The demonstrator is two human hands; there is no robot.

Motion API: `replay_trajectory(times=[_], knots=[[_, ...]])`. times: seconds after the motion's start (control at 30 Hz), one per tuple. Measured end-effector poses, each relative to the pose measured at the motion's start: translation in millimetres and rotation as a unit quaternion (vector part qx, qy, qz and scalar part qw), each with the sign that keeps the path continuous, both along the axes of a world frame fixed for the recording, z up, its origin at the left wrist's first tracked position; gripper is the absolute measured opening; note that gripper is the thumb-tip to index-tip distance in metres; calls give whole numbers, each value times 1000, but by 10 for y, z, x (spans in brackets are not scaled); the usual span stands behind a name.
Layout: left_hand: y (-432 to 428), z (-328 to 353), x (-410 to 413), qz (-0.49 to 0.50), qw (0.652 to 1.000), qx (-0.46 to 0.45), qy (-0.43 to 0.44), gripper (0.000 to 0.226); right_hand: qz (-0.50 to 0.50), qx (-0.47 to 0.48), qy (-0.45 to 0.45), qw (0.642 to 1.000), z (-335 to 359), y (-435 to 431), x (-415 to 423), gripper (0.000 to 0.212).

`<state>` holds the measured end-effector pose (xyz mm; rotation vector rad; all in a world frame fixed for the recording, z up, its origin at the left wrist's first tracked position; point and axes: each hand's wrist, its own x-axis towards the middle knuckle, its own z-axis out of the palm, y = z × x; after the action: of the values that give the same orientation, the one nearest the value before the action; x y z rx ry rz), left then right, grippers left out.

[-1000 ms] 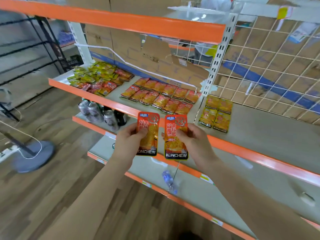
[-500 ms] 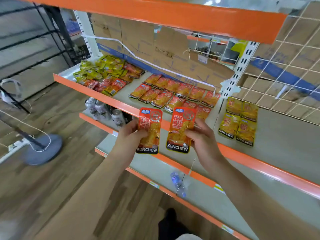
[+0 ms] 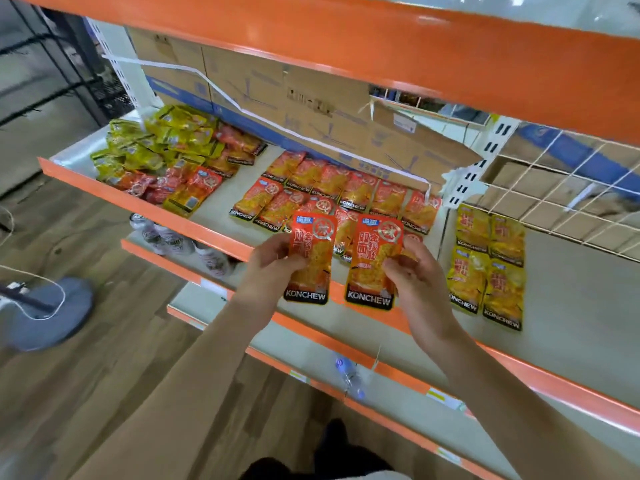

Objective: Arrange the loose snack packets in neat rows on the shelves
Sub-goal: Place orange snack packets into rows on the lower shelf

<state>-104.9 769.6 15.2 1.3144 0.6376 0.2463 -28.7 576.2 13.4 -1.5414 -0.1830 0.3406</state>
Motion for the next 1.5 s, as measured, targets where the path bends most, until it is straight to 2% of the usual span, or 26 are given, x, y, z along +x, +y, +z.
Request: replay_trajectory(times=[0.07,0.13,0.3,0.37,0.5,0.63,0.77,0.97,1.17,1.33,1.4,1.5], knots=[[-18,-75,97,-12,1000,15,-1,36,-30,-8,14,999,-40,-14,23,41],[-15,-121,213,-39,999,33,-1,49,-55,-17,16,998,-96,-15,44,48],[-24,-206,586,-179,970,161,-24,76,-122,-94,-32,988,-324,-38,210,62],[-69,-205,713,-243,946,211,-44,76,-145,-133,-57,979,-356,-59,246,71],[-114,-327,940,-318,880,351,-44,73,-201,-213,-98,951,-508,-114,303,69],[-126,-523,986,-388,826,399,-86,70,-160,-208,-91,961,-562,-109,288,69],[-113,-599,1013,-380,832,394,-84,66,-150,-253,-90,951,-581,-102,335,55],[-78,-624,1036,-391,855,328,-90,61,-210,-315,-90,921,-653,-66,380,58],[-71,-685,1079,-396,852,329,-90,61,-228,-292,-107,922,-671,-70,362,60],[-81,-667,967,-361,857,341,-135,59,-191,-219,-105,951,-614,-101,336,65],[-87,-670,925,-331,853,381,-136,57,-174,-229,-110,952,-631,-115,348,61],[-128,-716,929,-259,812,512,-104,57,-156,-286,-128,937,-694,-101,361,55]])
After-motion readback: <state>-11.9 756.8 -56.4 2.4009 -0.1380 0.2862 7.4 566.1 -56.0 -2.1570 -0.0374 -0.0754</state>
